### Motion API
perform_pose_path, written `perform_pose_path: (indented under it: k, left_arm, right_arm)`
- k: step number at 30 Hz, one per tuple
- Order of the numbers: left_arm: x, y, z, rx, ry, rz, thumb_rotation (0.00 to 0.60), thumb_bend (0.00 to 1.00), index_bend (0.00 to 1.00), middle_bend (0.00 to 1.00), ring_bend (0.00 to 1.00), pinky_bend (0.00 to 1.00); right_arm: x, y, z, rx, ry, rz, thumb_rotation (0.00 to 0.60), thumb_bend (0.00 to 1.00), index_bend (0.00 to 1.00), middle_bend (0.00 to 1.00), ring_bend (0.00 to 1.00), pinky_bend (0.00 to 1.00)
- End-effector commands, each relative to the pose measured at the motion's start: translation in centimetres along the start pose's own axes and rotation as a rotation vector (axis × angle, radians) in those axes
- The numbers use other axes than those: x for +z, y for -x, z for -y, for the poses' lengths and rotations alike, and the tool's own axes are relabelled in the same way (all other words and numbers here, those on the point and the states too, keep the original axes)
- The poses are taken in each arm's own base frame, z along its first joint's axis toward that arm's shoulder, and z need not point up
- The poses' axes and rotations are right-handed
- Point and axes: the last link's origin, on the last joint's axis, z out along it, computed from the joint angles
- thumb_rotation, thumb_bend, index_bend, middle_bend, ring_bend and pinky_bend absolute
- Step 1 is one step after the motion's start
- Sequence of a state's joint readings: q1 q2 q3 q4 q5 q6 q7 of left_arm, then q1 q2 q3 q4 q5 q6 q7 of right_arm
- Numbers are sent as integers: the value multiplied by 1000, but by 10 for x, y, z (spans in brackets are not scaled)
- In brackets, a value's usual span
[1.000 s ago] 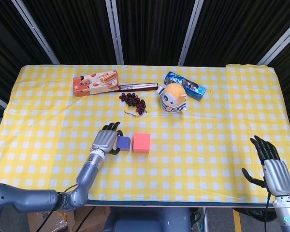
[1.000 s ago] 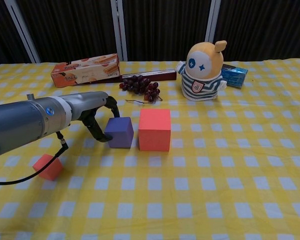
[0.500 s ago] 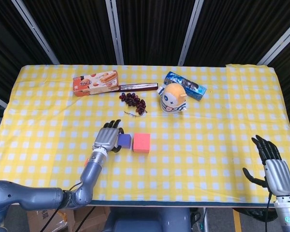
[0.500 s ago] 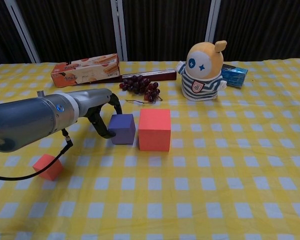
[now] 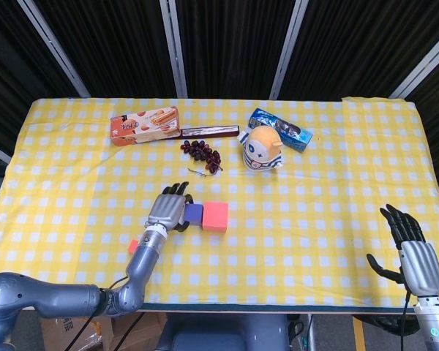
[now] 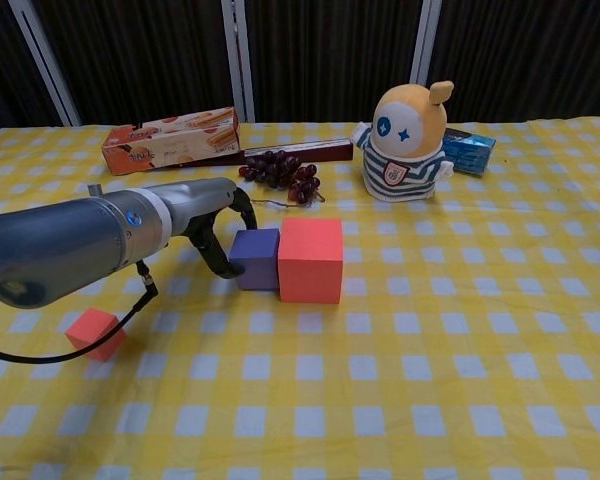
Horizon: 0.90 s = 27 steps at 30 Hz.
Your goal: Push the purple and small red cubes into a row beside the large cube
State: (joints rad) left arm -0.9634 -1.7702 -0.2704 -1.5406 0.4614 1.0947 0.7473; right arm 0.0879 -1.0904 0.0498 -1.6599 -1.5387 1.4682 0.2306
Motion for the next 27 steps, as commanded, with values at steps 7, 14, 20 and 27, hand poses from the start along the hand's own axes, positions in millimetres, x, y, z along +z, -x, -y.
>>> perform_pose_path:
  k: [7,14,20,27]
  left_arm:
    - [0,2,-2,10,-1,5,600,275,330,0,0,98]
    - [0,1,1,14,-9,1,600,206,247,0,0,98]
    - [-4,-3,5,1,-7,-8,600,210,228,0,0,98]
    - [-15,-9,23,36,-29,1,600,413,254,0,0,98]
  right_arm:
    - [0,-1,0,1,-1,-2,600,365,0,0,0,36]
    - [-1,-1,0,1,-1,-3,600,365,0,0,0,36]
    - [-1,-1,0,-1,-1,-2,600,365,0,0,0,36]
    - [-1,-1,0,-1,-6,-8,600,365,0,0,0,36]
